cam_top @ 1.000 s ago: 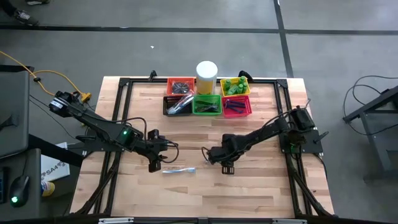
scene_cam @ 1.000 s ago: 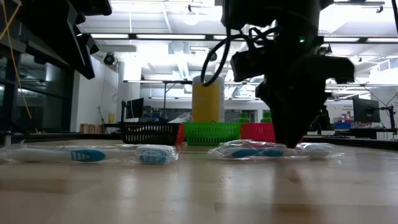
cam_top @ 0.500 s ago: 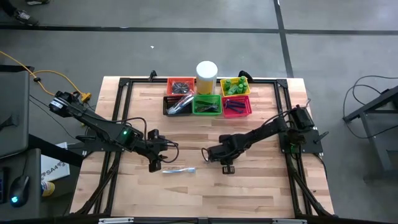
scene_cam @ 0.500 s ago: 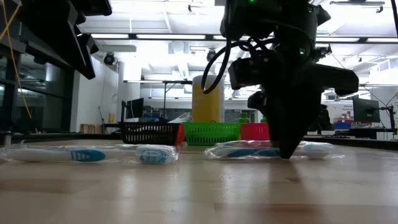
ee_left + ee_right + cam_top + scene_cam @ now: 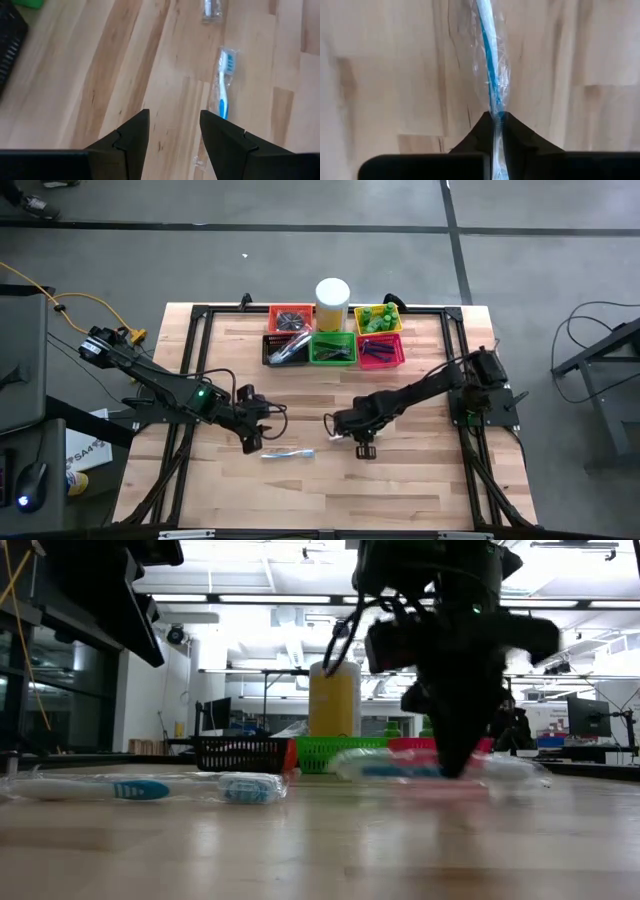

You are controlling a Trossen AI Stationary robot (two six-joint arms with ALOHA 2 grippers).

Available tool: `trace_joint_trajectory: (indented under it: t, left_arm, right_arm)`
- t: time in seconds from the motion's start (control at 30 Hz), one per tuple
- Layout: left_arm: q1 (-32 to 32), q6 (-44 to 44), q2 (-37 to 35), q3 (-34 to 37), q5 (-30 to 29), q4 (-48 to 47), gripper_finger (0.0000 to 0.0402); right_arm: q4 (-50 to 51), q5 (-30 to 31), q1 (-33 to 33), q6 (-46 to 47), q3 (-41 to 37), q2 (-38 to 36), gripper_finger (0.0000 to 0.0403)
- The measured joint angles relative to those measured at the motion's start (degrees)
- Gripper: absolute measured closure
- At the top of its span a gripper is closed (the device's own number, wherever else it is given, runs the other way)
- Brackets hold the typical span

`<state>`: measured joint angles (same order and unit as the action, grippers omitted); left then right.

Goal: Pick & Place Travel size toiletries
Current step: Put the blue toothbrush into the black bin

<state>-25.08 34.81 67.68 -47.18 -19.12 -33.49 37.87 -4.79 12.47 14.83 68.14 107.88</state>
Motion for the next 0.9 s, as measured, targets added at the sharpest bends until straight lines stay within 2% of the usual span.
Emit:
trace_joint_trajectory:
  t: [0.23,0.43,0.57,0.73,0.9]
  left_arm:
    - [0.0,2.8,-1.9,0.0,-5.1,0.9,0.0226]
    - [0.0,0.5,-5.9,0.0,-13.2,7.0,0.0226]
    - [0.0,-2.6,-8.0,0.0,-19.9,13.1,0.0226]
    - [1.0,-9.3,-8.9,-0.1,-26.6,23.6,0.0226]
    - [5.1,-13.5,-8.2,0.0,-25.7,32.2,0.0226]
  right_arm:
    - [-2.5,0.1,-4.3,-1.7,0.0,-7.0,0.0393]
    - [-8.1,2.9,-8.5,-5.6,0.0,-15.3,0.0393]
    - [-13.6,2.8,-11.0,-8.9,0.0,-19.8,0.0393]
    - [-23.4,-1.1,-13.6,-12.5,0.1,-22.0,0.0393]
    - [-33.0,-6.7,-15.0,-14.5,0.1,-21.9,0.0393]
